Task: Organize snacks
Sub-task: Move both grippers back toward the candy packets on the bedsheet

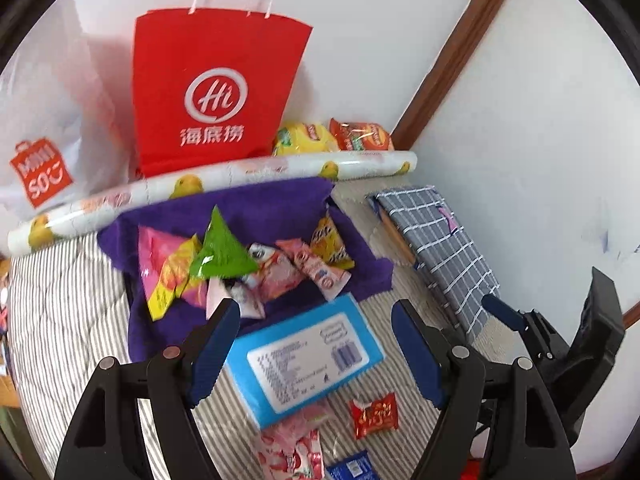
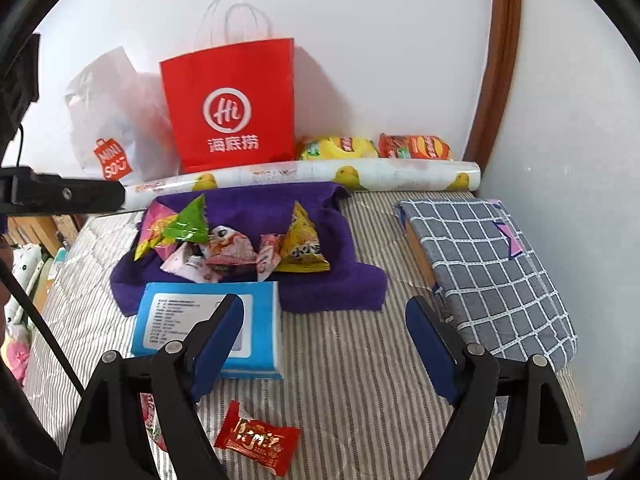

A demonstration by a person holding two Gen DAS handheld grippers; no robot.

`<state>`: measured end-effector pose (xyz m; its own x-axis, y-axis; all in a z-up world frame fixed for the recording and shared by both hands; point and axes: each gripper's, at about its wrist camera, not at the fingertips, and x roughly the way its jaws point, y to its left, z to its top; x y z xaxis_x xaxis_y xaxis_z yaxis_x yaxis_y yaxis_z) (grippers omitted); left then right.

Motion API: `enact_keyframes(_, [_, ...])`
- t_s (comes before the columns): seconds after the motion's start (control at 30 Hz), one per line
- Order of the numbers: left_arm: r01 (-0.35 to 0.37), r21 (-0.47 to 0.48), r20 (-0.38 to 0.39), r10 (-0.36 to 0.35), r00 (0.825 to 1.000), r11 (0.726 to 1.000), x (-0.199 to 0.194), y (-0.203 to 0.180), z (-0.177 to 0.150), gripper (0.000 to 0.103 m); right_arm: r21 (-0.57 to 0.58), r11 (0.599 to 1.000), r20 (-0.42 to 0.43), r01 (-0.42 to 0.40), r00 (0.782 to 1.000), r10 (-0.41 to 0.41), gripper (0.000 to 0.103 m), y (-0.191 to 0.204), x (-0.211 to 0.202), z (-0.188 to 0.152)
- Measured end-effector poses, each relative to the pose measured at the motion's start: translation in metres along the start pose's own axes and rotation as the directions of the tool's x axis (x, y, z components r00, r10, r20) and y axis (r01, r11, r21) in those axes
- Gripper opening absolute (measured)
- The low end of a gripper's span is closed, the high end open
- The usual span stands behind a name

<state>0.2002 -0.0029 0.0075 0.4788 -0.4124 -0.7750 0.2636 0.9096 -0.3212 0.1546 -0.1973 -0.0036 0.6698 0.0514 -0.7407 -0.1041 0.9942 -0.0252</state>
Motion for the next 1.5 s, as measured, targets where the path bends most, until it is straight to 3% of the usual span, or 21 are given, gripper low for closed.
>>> enact_keyframes(0.17, [-0.019,-0.028,0.003,0.019,1.0,0.999,-0.006,0.005,-0.02,0.076,0.003,0.999,0.026,-0.032,0.999,0.032,0.083,0.003,-0.007,-0.01])
enact_keyframes(0.57, [-0.101,-0.063,0.022,0.102,0.995,0.993,-0.017,0.014,-0.063,0.075,0.03,0.984,-0.077,-0.178,0.981,0.179,0.083,0.002,0.008,-0.046])
enact_keyframes(0.7, [-0.109,-0.096,0.001,0.11,0.994,0.989,-0.011,0.023,-0.079,0.075,-0.001,0.985,-0.102,-0.173,0.98,0.172,0.083,0.007,0.016,-0.066])
enact_keyframes(0.93, [-0.128,-0.111,-0.029,0.125,0.992,0.985,-0.001,0.03,-0.104,0.075,-0.118,0.955,-0.143,-0.272,0.956,0.255,0.08,0.025,0.03,-0.103])
enact_keyframes(1.1, [-0.131,-0.118,-0.04,0.127,0.991,0.984,0.001,0.036,-0.122,0.075,-0.219,0.939,-0.161,-0.264,0.959,0.232,0.079,0.029,0.033,-0.121])
enact_keyframes(1.27, [-0.113,-0.145,-0.042,0.108,0.993,0.983,0.004,0.041,-0.127,0.075,-0.306,0.933,-0.164,-0.189,0.976,0.144,0.078,0.032,0.045,-0.129])
enact_keyframes(1.5, [-0.112,-0.14,-0.064,0.104,0.992,0.984,0.01,0.04,-0.136,0.075,-0.31,0.929,-0.175,-0.205,0.972,0.156,0.075,0.037,0.065,-0.123])
